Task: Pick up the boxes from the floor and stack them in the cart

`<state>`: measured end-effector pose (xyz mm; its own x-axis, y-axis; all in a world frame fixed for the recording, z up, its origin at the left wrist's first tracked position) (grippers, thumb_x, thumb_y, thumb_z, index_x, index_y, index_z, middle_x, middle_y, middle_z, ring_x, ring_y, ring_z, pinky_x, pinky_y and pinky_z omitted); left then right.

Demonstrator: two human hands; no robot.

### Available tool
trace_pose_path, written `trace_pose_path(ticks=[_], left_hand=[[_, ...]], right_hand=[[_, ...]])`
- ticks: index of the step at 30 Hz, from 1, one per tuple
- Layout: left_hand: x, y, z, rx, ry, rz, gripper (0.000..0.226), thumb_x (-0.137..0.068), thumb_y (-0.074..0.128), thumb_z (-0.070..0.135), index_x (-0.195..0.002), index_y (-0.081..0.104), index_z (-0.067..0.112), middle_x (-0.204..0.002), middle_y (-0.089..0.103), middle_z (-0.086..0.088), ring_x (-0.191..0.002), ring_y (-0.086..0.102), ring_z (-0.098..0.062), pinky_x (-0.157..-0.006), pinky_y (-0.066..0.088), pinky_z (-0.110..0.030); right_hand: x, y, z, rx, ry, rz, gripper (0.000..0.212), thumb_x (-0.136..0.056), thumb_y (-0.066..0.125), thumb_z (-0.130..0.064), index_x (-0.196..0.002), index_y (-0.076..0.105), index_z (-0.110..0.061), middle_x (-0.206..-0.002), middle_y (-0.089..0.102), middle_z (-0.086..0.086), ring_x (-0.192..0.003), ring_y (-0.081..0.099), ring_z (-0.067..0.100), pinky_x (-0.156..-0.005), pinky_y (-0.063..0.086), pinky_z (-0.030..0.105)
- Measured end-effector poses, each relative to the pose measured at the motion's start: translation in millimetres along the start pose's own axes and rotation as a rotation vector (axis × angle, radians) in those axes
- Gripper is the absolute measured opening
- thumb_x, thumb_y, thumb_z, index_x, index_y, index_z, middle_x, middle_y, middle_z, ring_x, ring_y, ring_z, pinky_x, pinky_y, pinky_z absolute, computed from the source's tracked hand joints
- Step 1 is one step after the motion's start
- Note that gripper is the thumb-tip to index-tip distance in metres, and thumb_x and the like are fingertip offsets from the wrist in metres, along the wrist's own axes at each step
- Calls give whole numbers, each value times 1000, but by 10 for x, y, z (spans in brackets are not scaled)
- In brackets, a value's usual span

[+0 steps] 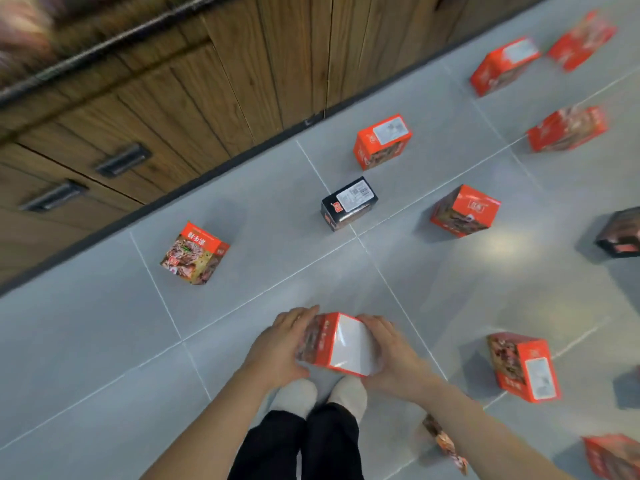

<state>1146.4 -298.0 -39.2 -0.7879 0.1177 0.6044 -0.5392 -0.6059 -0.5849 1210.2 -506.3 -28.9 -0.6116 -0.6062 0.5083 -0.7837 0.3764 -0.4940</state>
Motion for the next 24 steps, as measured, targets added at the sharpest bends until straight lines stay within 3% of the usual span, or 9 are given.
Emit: trace_pose_path(ticks=[5, 9, 13, 16, 18, 21, 24], left_hand=[[103, -580, 401, 97, 74, 100, 89, -59, 69, 26, -140, 34, 26, -139, 41, 8, -129, 38, -14, -100, 40, -28], [201, -864, 393, -26, 97, 233, 83, -55, 64, 36, -133, 38, 27, -123, 48, 7, -114, 48, -18, -91, 39, -31], [339, -1090, 302, -8, 76, 283, 85, -56, 66, 35, -135, 36, 27, -119, 41, 6, -111, 41, -16, -92, 37, -30], [447, -1260, 128, 86, 88, 305, 86, -58, 69, 38, -137, 36, 27, -123, 39, 6, -116, 37, -12, -95, 38, -27], [557, -1372, -97, 166, 85, 395, 91, -60, 72, 46, -140, 35, 25, -131, 37, 8, -125, 32, -8, -104, 36, -27], [787, -1574, -607, 272, 4, 536, 114, -52, 65, 73, -146, 26, 21, -143, 24, 12, -135, 16, -2, -112, 22, -23], [922, -1666, -1200, 329, -123, 418, 122, -49, 71, 65, -149, 16, 23, -148, 18, 9, -139, 11, -7, -112, 18, -22]], right_hand=[[131, -585, -638, 8, -110, 24, 86, -58, 70, -32, -124, 23, -57, -127, 32, -28, -120, 39, 9, -103, 30, 15], [45, -788, -974, 158, -149, -16, 92, -59, 68, -41, -135, 17, -45, -135, 24, -29, -130, 26, 2, -107, 33, 27], [-218, -734, -1437, 343, -219, -5, 97, -67, 68, -42, -147, 15, -33, -141, 28, -16, -131, 26, 7, -99, 40, 26], [-468, -572, -1694, 405, -192, -13, 90, -65, 74, -54, -140, 32, -26, -130, 36, -9, -119, 38, 16, -89, 45, 28], [-636, -478, -1828, 327, -173, -32, 92, -55, 79, -62, -131, 43, -22, -121, 43, -6, -109, 45, 18, -91, 42, 26], [-915, -416, -1985, 220, -151, -33, 94, -46, 85, -61, -124, 47, -26, -113, 44, -11, -106, 50, 9, -95, 43, 25], [-1178, -290, -2303, 123, -166, -86, 89, -43, 90, -53, -119, 47, -35, -113, 44, -17, -106, 49, -3, -93, 40, 11]])
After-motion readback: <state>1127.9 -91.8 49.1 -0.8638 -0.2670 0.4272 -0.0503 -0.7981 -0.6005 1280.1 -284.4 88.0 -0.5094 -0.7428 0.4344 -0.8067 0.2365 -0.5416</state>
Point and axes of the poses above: each hand's wrist, its own x-axis away from the middle knuckle, its own y-axis out of the palm, z = x × y, the point moved 3 cm from there along -x, towards the middle knuckle
